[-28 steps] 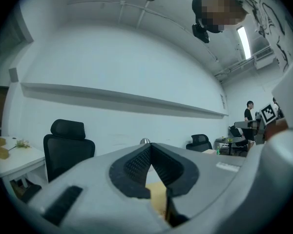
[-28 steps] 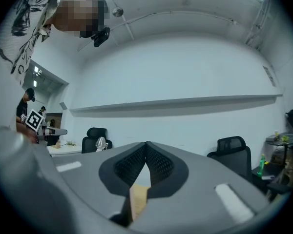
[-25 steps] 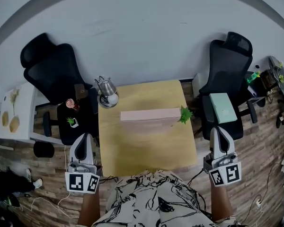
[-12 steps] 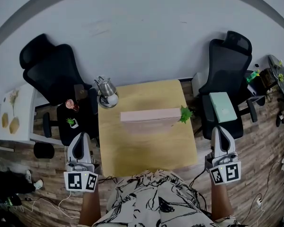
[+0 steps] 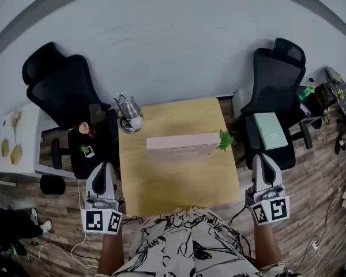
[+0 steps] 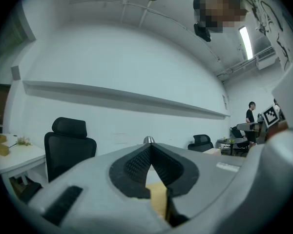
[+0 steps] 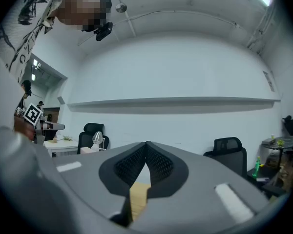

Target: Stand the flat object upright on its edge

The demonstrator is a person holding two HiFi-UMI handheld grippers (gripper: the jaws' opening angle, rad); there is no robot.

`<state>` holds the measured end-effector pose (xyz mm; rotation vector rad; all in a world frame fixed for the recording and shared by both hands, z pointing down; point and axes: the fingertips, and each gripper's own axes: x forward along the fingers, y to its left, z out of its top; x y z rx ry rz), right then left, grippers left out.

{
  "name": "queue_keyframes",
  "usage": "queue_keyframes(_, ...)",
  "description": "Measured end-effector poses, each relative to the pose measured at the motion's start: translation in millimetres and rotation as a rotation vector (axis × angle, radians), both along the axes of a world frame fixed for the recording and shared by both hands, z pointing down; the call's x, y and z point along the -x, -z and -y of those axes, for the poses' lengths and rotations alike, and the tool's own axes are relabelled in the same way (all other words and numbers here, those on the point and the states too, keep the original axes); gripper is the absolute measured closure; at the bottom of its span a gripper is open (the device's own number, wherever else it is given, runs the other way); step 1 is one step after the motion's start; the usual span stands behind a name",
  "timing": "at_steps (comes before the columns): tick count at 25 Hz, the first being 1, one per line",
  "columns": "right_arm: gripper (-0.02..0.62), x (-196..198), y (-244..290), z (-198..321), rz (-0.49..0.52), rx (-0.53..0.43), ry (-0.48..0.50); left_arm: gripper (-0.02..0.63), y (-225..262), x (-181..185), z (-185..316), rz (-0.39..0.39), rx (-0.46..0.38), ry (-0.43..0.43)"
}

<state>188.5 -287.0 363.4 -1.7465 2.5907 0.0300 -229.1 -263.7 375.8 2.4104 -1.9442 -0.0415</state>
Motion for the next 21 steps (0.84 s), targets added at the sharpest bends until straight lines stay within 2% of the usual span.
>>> queue_keyframes(21,0.589,19,-7,1,-0.007,0.013,0.02,0.604,2,6,-10,-0.014,-0.002,-0.002)
